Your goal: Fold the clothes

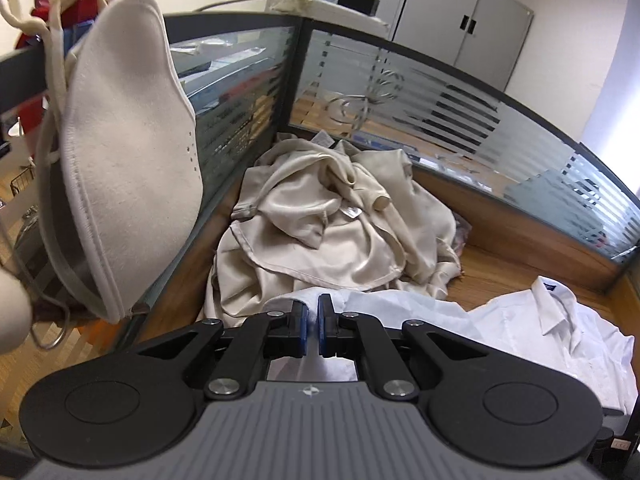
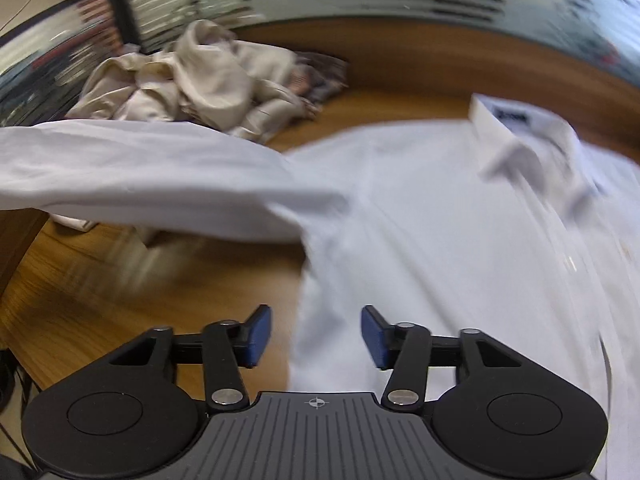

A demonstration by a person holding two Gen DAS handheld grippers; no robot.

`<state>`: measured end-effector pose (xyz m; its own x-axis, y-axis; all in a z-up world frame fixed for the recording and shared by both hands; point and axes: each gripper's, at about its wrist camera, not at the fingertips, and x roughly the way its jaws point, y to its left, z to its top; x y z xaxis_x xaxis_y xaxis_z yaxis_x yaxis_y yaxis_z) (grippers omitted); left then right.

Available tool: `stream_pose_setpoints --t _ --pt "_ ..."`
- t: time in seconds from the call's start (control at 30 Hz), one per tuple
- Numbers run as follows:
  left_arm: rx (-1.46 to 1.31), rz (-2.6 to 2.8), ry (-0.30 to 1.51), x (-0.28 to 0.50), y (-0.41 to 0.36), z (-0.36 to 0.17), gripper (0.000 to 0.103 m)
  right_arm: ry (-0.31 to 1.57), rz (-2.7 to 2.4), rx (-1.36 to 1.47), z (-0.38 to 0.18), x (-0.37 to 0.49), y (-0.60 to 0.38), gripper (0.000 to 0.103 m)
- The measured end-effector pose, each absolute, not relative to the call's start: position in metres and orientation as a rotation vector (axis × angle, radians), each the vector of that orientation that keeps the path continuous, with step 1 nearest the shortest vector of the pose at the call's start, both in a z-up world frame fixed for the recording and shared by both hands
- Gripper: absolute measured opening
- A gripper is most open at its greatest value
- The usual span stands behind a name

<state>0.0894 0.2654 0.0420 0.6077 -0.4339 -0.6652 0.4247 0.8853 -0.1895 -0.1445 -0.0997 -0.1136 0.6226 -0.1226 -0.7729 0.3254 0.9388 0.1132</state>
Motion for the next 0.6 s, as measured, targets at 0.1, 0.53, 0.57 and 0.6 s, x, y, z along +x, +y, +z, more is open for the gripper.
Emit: stream_pose_setpoints --t 0.1,0.53,0.57,0.6 --pt "0.009 -0.482 0.767 0.098 0.261 0.037 0.005 0.859 -0.219 0.157 -0.115 -0.113 -0.093 0.037" --pt "0.162 -0.451 0.710 0.132 0.218 0.029 0.005 0.914 -0.016 -0.209 -0.132 -0.031 -0.072 0.027" --pt "0.160 -0.449 0.712 0.135 0.216 0.029 0.005 0.927 -0.014 -0.232 -0.135 -0.029 -0.075 0.027" --pt "0.158 -0.447 0.714 0.138 0.214 0.029 0.005 0.939 -0.007 -0.252 -0.138 -0.028 -0.077 0.027"
